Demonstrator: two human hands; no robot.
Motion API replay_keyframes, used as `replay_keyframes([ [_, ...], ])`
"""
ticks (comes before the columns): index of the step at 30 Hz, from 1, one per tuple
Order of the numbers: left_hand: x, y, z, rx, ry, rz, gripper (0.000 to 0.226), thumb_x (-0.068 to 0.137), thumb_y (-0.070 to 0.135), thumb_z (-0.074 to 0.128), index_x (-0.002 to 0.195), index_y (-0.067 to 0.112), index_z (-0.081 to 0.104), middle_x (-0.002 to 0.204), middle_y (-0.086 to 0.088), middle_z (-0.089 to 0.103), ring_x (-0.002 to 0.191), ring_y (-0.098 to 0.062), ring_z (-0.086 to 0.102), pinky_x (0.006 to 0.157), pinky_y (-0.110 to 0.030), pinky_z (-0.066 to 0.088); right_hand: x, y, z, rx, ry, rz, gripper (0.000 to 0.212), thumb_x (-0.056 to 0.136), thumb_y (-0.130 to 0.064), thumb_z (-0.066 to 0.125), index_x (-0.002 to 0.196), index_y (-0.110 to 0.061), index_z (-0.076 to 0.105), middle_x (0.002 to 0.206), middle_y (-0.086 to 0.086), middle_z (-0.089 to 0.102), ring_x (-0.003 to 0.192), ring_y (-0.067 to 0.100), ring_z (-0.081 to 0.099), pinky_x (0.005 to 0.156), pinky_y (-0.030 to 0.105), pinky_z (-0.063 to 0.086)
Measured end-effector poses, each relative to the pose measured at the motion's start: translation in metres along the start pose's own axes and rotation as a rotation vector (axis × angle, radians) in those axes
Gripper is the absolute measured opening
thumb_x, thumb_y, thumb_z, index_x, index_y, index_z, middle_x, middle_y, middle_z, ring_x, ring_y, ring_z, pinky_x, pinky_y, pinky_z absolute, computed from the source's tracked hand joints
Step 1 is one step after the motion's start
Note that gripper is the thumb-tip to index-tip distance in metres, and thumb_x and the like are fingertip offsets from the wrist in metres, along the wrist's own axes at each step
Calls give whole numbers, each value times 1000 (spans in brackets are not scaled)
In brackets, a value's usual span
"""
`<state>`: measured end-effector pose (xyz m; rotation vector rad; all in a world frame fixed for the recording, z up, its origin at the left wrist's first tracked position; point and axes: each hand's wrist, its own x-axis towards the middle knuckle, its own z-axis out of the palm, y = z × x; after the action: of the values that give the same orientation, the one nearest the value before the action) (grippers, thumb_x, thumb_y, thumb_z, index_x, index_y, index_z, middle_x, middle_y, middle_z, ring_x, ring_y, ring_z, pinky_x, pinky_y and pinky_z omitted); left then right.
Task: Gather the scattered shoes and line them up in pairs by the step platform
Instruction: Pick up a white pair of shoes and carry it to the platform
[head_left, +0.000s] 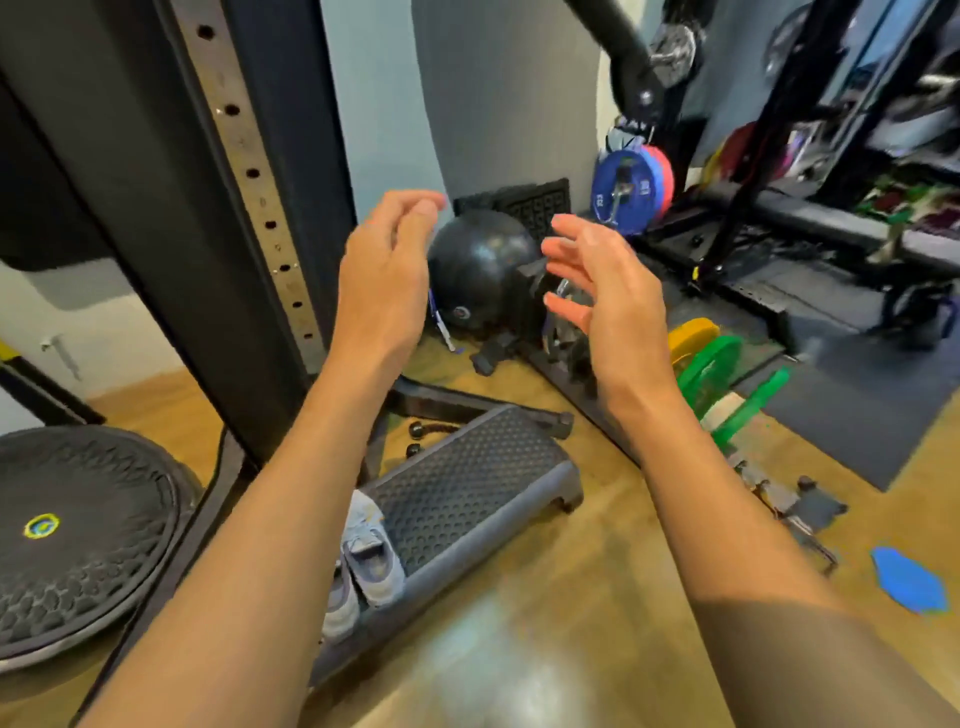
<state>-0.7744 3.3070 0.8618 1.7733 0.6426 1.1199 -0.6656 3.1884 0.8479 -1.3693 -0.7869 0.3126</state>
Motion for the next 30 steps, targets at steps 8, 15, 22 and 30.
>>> replay_keyframes([
  [8,-93,156,144,-266,-291,163,26,85,36,40,90,31,65,91,14,63,92,-14,57,90,-39,47,-96,-111,-199,-21,327,-175,32,90,-43,40,106,-31,65,108,-7,69,106,6,62,95,39,50],
  [15,-184,271,282,-500,-582,230,26,81,29,40,90,27,65,91,6,62,85,-10,54,79,-29,44,-191,-187,-361,-152,672,-304,34,90,-38,41,101,-22,68,106,-1,70,105,9,63,93,40,52],
  [22,-261,361,424,-664,-889,347,27,95,17,39,95,24,65,98,4,64,93,-11,57,87,-37,49,-261,-228,-498,-375,939,-352,38,91,-40,38,107,-22,68,111,-1,68,106,8,62,91,37,52],
  [30,-377,451,586,-901,-1256,376,27,86,26,39,92,24,66,99,-3,64,88,-15,55,76,-34,46,-325,-257,-636,-584,1282,-346,38,93,-40,37,107,-23,68,111,-4,68,107,5,61,94,42,51],
])
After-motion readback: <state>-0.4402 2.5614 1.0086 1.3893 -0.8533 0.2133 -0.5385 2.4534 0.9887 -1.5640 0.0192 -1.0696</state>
